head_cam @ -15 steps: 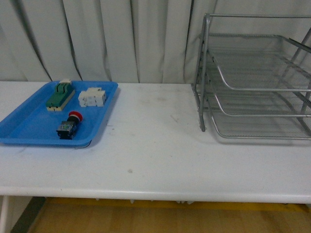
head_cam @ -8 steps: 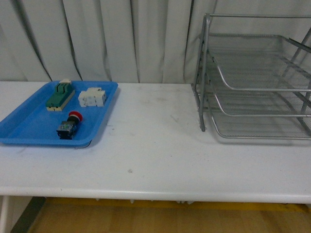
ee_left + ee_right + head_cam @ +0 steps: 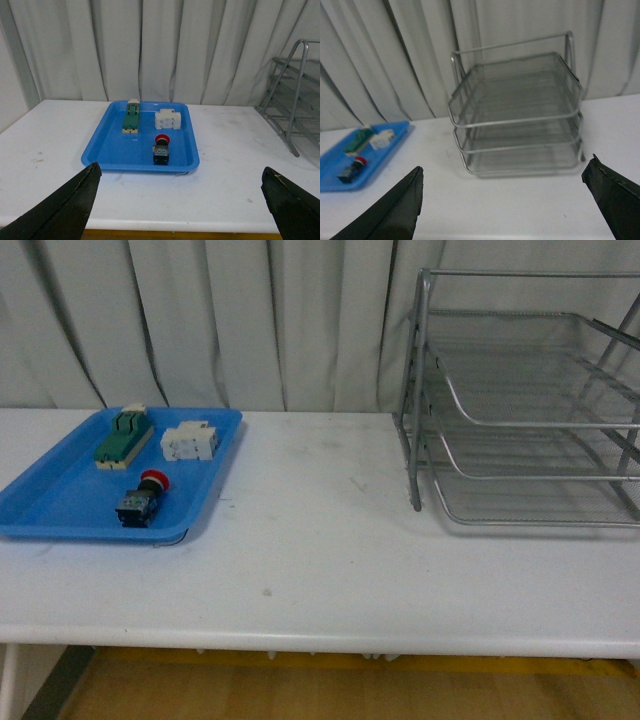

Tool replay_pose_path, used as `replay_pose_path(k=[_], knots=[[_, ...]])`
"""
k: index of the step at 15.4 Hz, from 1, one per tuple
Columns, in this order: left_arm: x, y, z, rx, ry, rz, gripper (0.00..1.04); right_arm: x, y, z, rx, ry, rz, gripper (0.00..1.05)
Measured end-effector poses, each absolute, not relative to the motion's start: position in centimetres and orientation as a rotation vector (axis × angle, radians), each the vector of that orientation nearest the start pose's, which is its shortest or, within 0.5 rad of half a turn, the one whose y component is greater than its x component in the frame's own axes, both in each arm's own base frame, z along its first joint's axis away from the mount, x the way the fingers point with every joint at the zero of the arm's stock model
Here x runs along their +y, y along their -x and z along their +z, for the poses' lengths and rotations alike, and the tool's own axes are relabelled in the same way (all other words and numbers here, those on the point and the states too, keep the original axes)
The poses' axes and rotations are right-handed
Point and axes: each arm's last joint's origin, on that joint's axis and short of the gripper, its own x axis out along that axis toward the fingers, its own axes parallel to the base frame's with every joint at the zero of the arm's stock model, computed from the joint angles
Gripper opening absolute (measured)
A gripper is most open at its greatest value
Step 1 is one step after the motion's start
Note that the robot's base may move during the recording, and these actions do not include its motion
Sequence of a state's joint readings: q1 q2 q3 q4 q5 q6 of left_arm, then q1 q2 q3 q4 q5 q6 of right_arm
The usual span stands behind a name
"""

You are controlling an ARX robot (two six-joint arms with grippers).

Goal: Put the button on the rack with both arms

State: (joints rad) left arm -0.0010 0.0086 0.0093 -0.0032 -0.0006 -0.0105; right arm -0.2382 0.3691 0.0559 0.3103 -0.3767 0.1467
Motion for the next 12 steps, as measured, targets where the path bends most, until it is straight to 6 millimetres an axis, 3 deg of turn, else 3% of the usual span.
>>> replay_pose_path(k=[1, 3, 5, 6, 8, 12], knots=[[0.0, -9.8, 16.6, 0.003, 0.010, -0.001, 0.98, -2.9, -13.7, 19.5, -0.019, -0.190, 0.184, 0.98], [0.0, -9.8, 16.6, 0.003, 0.010, -0.001, 0.98, -6.1, -19.7, 23.4, -0.133, -0.287, 0.179, 0.98], [0.0, -9.8, 16.6, 0.003, 0.010, -0.001, 0.98, -8.5, -25.7, 23.7, -0.126, -0.505, 0.182, 0.98], [0.0, -9.8, 16.6, 0.003, 0.010, -0.001, 0.98, -9.5, -28.4, 22.8, -0.102, -0.660, 0.186, 0.98], [0.0, -9.8, 16.6, 0.003, 0.010, -0.001, 0.98, -10.1, -31.3, 20.4, -0.086, -0.935, 0.184, 0.98], [0.0, -9.8, 16.6, 0.003, 0.010, -0.001, 0.98, -7.9, -33.2, 11.8, 0.137, -1.491, 0.090, 0.98]])
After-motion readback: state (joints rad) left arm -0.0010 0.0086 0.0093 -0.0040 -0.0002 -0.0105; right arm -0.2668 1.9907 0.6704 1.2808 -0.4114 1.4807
